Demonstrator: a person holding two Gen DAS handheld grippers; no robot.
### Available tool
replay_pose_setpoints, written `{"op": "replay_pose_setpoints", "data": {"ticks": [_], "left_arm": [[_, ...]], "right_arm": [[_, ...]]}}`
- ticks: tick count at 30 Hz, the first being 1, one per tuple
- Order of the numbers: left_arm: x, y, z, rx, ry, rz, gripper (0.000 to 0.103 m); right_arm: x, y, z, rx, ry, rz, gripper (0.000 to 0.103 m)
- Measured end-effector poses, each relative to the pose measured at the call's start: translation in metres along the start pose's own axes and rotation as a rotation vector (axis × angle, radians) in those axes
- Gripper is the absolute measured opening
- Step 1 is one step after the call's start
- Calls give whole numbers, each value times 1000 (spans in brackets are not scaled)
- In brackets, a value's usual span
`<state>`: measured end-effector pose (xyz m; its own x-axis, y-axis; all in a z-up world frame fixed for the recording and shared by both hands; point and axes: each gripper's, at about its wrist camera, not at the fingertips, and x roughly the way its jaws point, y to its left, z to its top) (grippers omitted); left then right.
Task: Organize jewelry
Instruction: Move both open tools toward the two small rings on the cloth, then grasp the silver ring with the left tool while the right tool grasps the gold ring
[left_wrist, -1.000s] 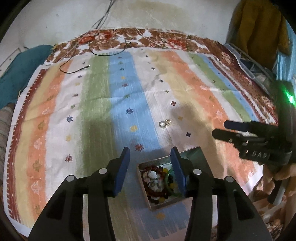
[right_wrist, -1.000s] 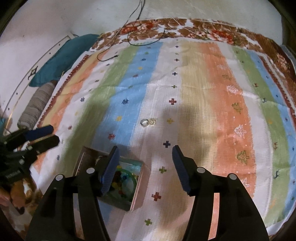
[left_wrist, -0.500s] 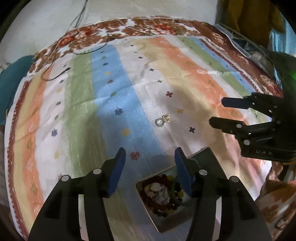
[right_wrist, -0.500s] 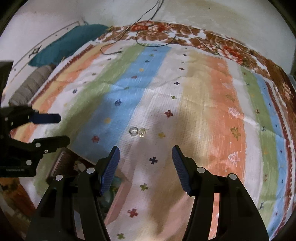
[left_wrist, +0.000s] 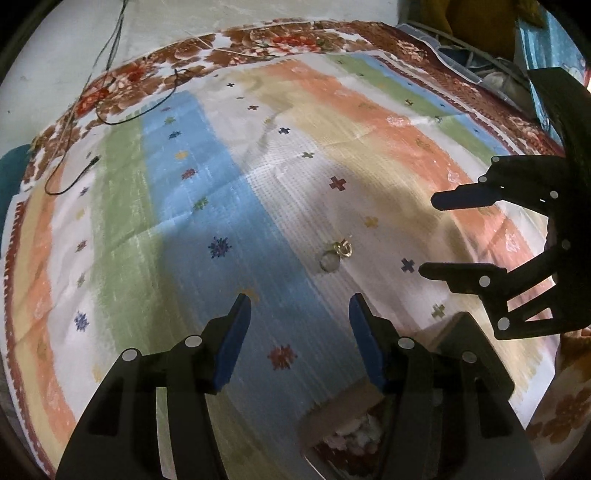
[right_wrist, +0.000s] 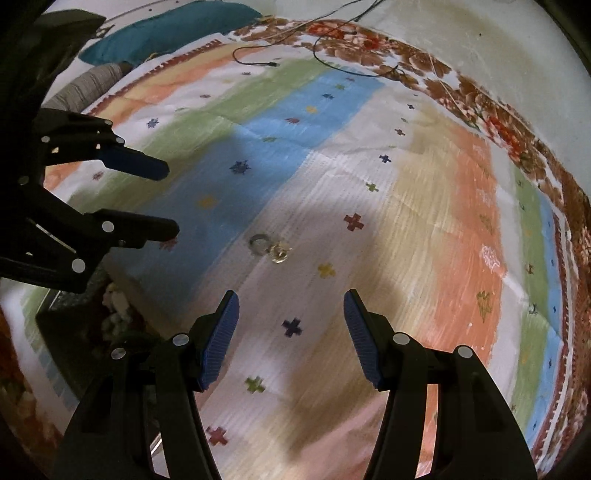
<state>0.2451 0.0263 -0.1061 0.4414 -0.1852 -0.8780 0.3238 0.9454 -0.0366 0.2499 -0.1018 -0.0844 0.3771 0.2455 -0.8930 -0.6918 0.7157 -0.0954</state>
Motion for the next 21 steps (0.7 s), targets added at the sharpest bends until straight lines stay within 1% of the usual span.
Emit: {"op": "replay_pose_setpoints", "data": {"ticks": [3,8,11,14,17,21], "left_arm": [[9,2,4,21,4,-12,56],[23,1,11,78,5,-42,55],[35,2,16,91,17,-76,55],[44,4,18,92,26,-86,55],[52,1,18,131,34,-106,55],[58,-6,21,174,35,-143,55]], "right_arm": [[10,-1,2,-39,16,-4,59],[23,-2,3,-82,11,1,59],[29,-5,3,-87,-1,7,59],[34,-10,3,-85,-11,9,59],[39,-16,5,-73,-17,37,59],[44,-16,7,-96,-19,60,59]]}}
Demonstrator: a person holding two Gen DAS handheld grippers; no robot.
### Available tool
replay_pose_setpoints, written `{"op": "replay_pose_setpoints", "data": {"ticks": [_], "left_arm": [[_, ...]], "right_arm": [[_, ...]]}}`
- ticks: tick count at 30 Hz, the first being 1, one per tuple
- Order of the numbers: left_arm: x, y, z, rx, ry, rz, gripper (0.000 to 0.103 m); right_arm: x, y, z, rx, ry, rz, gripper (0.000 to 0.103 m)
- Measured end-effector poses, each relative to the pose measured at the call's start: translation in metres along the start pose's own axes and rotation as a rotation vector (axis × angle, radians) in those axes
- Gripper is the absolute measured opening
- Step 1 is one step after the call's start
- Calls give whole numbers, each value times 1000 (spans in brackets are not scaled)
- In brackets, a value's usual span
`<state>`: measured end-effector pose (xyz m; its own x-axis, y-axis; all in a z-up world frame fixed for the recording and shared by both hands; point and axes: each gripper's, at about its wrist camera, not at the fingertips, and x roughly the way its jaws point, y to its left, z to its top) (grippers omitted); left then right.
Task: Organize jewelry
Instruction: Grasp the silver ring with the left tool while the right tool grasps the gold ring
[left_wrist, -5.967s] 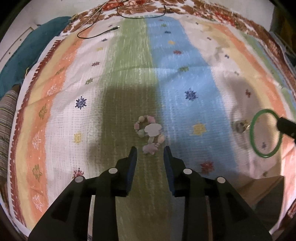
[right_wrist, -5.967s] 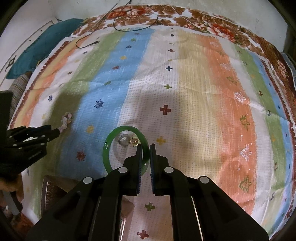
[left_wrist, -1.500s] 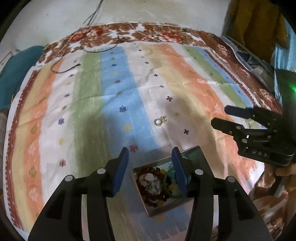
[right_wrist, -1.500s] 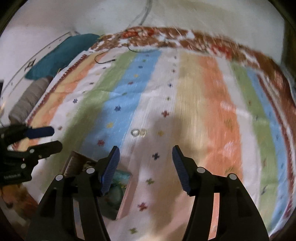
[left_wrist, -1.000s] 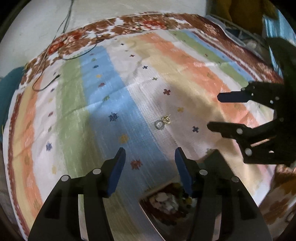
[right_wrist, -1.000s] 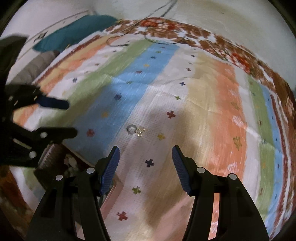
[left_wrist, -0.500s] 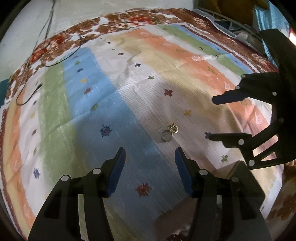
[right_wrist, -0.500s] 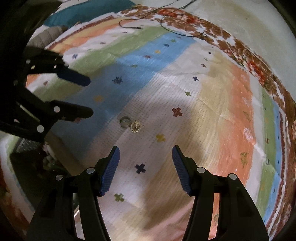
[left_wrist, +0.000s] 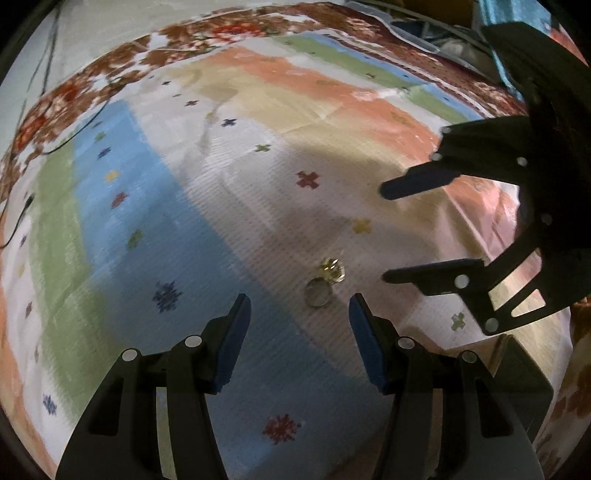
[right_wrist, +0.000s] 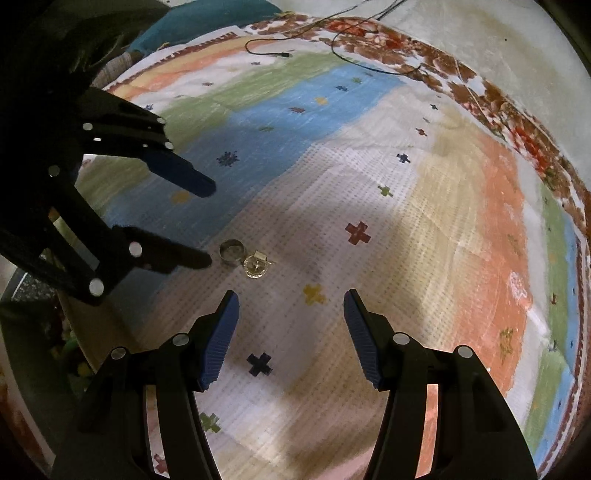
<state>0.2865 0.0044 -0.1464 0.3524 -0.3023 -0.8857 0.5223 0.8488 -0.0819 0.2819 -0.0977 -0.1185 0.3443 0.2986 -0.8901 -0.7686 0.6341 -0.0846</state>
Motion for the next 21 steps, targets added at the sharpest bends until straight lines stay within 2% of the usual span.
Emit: {"op": "replay_pose_setpoints", "data": {"ticks": [3,9,13,14,15,17,21], "left_arm": [[7,-3,3,28,14,-20,55],[16,-4,7,56,26,-13,55],[23,-7,6,88,42,-11,49],[23,-8,5,94,40,-11,45],[22,-8,5,95,35,-25,29],[23,-5,6,81,34,-46,18],[23,-7,6,94,37,-62,18]], "right_arm": [[2,-1,1,-11,-4,16,59],[10,-1,0,-32,25,36,59],[11,-5,-3,-28,31,41,59],[11,-6,-4,-26,32,42,59],[11,-7,-4,-21,32,42,59],[12,-9,-5,-18,25,37,59],[13,-6,-4,-24,20,41,59]]}}
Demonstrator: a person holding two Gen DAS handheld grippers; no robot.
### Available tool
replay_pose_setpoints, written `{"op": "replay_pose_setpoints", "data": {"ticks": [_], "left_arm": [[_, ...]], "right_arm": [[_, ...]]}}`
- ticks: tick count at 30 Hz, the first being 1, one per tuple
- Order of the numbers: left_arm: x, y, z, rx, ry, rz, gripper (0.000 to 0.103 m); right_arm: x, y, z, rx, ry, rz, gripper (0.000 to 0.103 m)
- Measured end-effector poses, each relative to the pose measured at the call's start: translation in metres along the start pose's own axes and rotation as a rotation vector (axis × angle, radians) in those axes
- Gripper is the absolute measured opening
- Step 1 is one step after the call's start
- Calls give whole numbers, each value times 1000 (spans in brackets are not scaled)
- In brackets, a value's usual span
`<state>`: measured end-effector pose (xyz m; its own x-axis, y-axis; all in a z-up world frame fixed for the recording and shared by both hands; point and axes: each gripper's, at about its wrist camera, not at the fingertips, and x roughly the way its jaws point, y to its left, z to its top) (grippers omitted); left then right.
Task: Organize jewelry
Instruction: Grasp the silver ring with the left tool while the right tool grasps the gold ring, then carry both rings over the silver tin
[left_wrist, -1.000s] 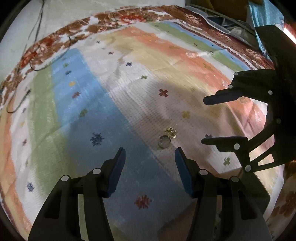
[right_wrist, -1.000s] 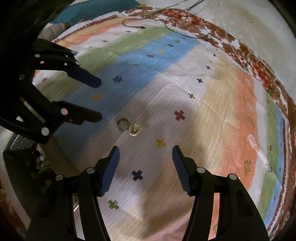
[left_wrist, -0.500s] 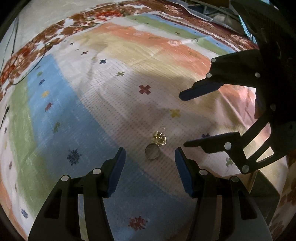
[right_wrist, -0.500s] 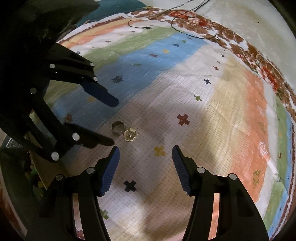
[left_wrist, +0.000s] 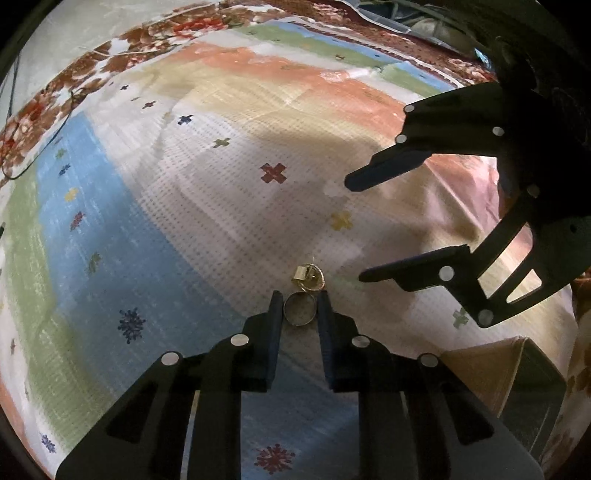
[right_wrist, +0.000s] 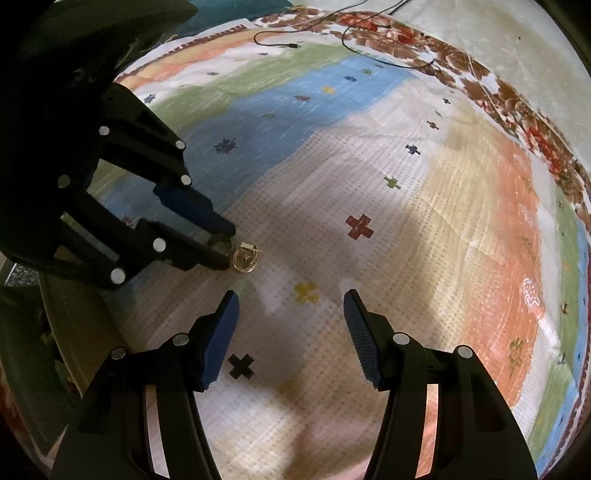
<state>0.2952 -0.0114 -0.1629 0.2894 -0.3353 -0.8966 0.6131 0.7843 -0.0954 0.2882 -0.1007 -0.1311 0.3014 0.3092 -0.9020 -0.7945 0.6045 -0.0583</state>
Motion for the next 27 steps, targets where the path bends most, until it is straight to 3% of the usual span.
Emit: {"op": "replay_pose_setpoints", "data": {"ticks": [8,20,24,26,27], "left_arm": [[-9,7,-9,-26,-21,15,18],[-21,32,-24,-81,-40,37,18],[-23,38,-27,-105,-44,47,18],[-24,39,-28,-109,-47,42,18],[-26,38,-29,-108,-54,43,18]], "right_arm": [[6,13,10,-50,-3,10,59],[20,16,20,-27,-12,33,59],[21,15,25,-4,-18,38,36],[23,15,27,7,-9,50,31],[23,17,27,-1,-1,62,22]]}}
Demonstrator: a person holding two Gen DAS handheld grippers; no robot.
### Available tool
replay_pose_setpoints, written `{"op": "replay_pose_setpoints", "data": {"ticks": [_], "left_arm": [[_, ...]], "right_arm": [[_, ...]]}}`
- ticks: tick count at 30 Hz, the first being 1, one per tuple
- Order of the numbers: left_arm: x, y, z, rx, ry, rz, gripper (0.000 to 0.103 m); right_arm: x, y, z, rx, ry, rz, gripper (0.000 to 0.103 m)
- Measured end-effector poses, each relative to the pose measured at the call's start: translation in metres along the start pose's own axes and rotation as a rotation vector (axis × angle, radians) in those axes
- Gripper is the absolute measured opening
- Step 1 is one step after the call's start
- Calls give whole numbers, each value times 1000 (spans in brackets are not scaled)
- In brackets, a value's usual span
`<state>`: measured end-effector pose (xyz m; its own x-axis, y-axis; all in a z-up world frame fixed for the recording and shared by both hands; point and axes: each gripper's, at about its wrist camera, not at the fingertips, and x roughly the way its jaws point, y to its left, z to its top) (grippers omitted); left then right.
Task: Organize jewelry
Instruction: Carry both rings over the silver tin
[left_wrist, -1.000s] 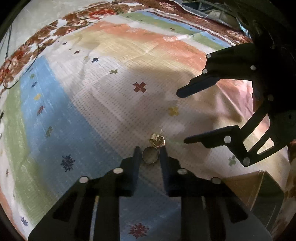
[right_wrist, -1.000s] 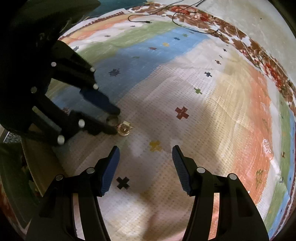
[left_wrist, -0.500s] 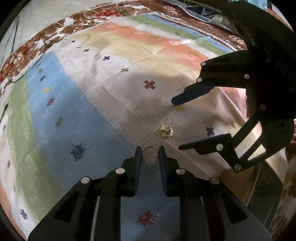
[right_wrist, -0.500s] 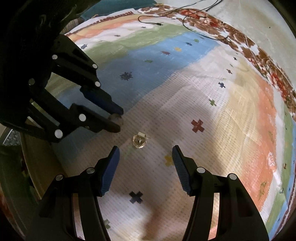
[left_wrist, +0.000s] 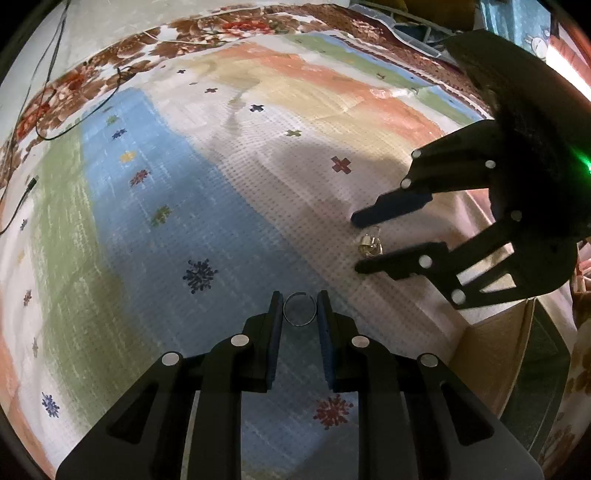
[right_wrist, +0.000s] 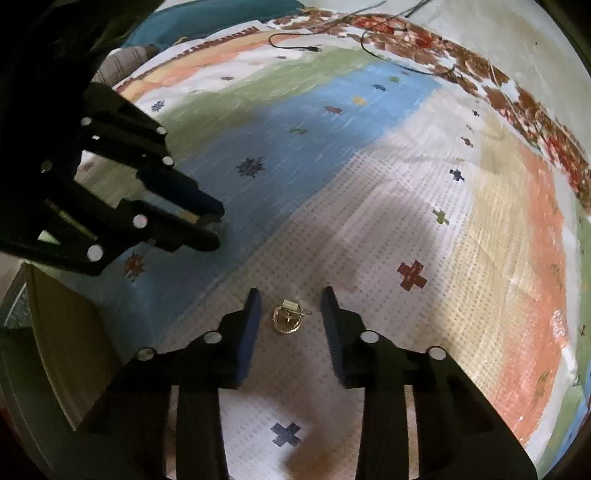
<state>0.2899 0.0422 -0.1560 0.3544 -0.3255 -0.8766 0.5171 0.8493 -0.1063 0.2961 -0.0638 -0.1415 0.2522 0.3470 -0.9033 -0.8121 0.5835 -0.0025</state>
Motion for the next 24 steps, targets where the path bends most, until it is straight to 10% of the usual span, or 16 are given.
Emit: {"op": "replay_pose_setpoints", "data": {"ticks": [24], "left_arm": [[-50,-21,-3,-84,-92,115,18]], "right_arm": [[-54,-4,-1,143,-60,-162,16]]}}
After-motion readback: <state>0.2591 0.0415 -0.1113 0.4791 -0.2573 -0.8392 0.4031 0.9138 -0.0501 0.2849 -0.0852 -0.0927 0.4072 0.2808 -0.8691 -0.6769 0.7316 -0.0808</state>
